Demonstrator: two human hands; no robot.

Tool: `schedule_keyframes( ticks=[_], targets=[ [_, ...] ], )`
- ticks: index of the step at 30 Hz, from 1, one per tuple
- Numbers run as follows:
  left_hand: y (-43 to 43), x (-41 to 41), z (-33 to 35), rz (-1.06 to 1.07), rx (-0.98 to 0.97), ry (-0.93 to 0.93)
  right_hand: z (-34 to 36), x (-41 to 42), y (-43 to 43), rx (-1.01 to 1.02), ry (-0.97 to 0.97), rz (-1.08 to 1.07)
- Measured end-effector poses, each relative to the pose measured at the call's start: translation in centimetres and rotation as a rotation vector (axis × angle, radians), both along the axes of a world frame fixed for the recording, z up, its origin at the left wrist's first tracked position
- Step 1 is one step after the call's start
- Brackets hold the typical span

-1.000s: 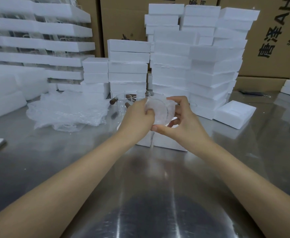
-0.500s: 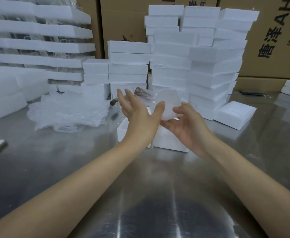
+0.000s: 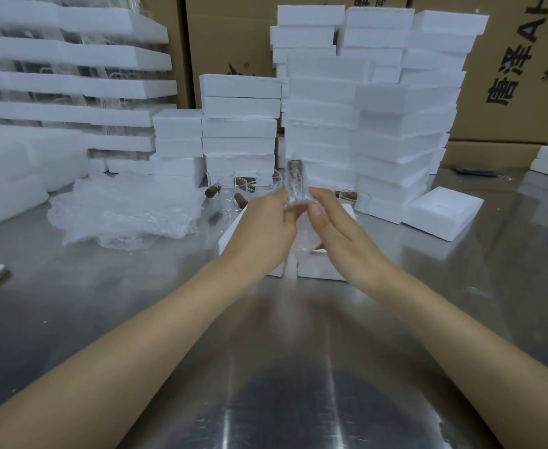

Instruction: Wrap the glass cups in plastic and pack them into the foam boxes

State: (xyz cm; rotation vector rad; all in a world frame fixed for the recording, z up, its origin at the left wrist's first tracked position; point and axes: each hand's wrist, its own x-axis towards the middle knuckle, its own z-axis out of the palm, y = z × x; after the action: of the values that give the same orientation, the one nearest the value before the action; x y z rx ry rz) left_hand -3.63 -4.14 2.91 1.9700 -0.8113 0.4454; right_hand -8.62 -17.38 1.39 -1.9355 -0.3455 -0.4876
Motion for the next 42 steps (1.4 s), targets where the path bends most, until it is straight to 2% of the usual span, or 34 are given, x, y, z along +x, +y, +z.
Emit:
schedule_keyframes(
  ticks=[3,7,11,14,16,19,21,23,27,35,40,42],
  targets=[
    [-0.2,-0.2,0.0,0.002,0.031,-0.044,-0.1,0.0,-0.1,0.029,-0.014,0.012],
    [-0.5,-0.9,-0.5,-0.006,-0.073,-0.049,0.2,0.0,0.0,0.04,-0.067,-0.12],
    [-0.4,-1.2,-0.5,-0.049,-0.076,-0.224,0.2,-0.1,0.1,-0.045,-0.138,-0.166],
    [-0.6,-0.9,-0.5,-0.073,-0.045,-0.263,0.0,0.0,0.1,-0.048,-0.121,-0.14],
    [-0.7,-0.9,-0.6,-0.097,-0.039,-0.245,0.0,0.0,0.1,-0.035,-0.115,-0.146],
    [-0.7,-0.9,-0.6,-0.13,-0.11,-0.04,0.3,-0.1,0.0,-0.024,-0.142,-0.157],
    [-0.8,-1.0,-0.7,-0.129,-0.079,0.054,0.4,-0.2,0.0,-0.059,-0.173,-0.169],
    [-0.8,-1.1,-0.7,-0.093,0.001,-0.015,0.5,-0.2,-0.1,-0.131,-0.198,-0.193],
    [-0.5,-0.7,-0.4,-0.038,0.022,-0.045,0.6,-0.2,0.3,-0.038,-0.171,-0.091],
    [-0.3,-0.5,-0.4,0.047,0.08,-0.19,0.3,-0.1,0.0,-0.298,-0.196,-0.224],
    [0.1,0.4,-0.3,0.031,0.096,-0.174,0.9,-0.1,-0.1,-0.218,-0.151,-0.172],
    [0.4,0.8,0.0,0.014,0.071,-0.162,1.0,0.0,-0.3,-0.141,-0.124,-0.221]
  ],
)
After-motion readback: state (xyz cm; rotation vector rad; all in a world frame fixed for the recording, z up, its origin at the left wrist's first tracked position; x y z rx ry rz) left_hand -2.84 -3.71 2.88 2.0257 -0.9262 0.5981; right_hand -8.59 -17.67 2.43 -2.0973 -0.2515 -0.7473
